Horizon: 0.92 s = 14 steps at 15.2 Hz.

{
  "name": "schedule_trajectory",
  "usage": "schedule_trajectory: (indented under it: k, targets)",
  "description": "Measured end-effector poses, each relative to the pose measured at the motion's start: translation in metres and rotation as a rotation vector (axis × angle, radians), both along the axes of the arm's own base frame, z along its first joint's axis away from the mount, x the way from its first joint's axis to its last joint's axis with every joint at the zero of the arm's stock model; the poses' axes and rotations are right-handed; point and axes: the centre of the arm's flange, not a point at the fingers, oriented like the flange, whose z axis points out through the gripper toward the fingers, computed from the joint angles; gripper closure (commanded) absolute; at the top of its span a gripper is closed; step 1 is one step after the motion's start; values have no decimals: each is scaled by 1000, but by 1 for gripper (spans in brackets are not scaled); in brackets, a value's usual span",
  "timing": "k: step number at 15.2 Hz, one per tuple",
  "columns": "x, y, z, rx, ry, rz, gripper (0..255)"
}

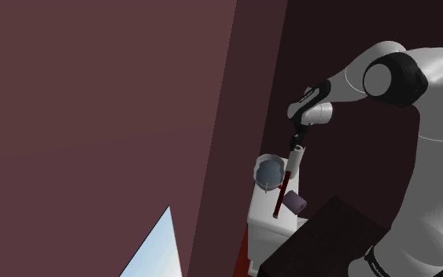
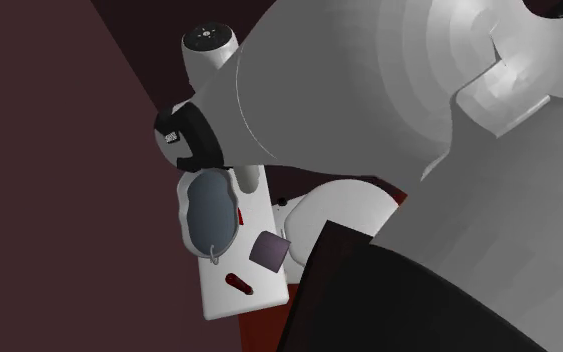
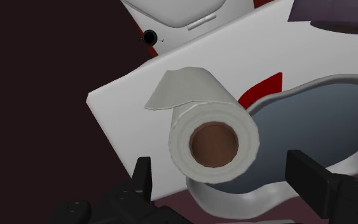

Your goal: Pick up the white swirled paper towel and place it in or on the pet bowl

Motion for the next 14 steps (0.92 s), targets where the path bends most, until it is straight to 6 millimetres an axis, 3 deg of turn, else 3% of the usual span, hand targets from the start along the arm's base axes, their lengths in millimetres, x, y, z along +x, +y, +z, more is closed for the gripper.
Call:
schedule_trajectory:
  k: [6,12,13,14]
  targets:
    - [4,-3,-33,1,-1,1,0]
    - [4,-3,-36,0,-2,1,0]
    - [4,-3,-36,0,-2,1,255]
    - [4,-3,-35,1,-2,1,255]
